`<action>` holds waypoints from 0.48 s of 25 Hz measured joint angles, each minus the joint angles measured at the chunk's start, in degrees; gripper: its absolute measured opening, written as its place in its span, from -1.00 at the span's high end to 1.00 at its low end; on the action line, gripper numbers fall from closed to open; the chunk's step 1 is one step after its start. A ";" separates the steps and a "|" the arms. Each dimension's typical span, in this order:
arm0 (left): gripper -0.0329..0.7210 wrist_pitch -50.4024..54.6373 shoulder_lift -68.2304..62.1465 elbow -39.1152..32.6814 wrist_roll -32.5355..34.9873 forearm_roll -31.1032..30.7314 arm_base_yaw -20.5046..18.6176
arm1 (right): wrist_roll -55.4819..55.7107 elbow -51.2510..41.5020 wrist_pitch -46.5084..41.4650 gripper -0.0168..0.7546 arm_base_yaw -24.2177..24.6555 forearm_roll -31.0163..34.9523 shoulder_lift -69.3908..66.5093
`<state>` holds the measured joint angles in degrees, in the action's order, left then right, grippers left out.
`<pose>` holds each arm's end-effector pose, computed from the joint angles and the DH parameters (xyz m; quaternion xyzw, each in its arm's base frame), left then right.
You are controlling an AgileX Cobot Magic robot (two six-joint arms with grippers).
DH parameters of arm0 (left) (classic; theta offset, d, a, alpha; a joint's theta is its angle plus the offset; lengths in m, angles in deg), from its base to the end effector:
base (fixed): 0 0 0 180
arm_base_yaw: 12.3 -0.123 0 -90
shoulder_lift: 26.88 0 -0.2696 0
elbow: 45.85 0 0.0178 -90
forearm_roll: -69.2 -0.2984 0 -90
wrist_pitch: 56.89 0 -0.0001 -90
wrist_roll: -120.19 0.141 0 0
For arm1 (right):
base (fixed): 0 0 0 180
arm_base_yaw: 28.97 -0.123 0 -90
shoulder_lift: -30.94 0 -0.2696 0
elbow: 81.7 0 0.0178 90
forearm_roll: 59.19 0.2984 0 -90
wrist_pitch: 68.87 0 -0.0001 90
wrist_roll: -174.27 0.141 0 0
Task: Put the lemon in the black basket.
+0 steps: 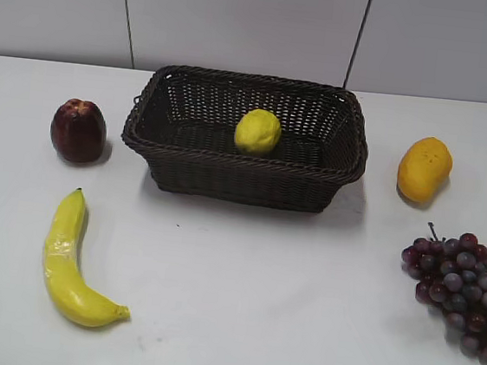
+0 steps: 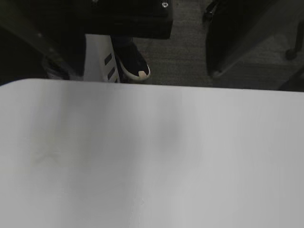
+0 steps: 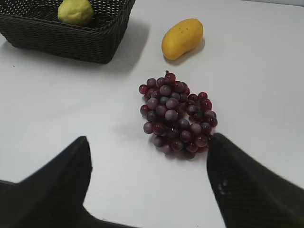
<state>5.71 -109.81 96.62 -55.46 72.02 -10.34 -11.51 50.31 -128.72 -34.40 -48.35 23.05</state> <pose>0.2252 -0.0139 0.1140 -0.0431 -0.9985 0.0221 0.0262 0.0932 0.0319 0.2826 -0.0856 0.8387 0.0928 0.5298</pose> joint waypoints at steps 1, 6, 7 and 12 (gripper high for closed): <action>-0.63 -0.27 1.58 -2.14 0.06 0.09 0.00 | 0.00 0.00 0.00 -0.52 0.00 0.00 0.00; -0.63 -1.74 9.64 -9.20 0.01 2.65 0.00 | 0.00 0.00 0.00 -0.52 0.00 0.00 0.00; -0.63 -1.74 11.63 -9.74 0.01 3.32 0.00 | 0.00 0.00 0.00 -0.52 0.00 0.00 0.00; -0.63 -1.72 21.66 -10.32 0.01 4.22 0.00 | 0.00 0.00 0.00 -0.52 0.00 0.00 0.00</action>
<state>3.99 -88.15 86.30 -55.45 76.24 -10.34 -11.51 50.31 -128.72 -34.40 -48.35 23.05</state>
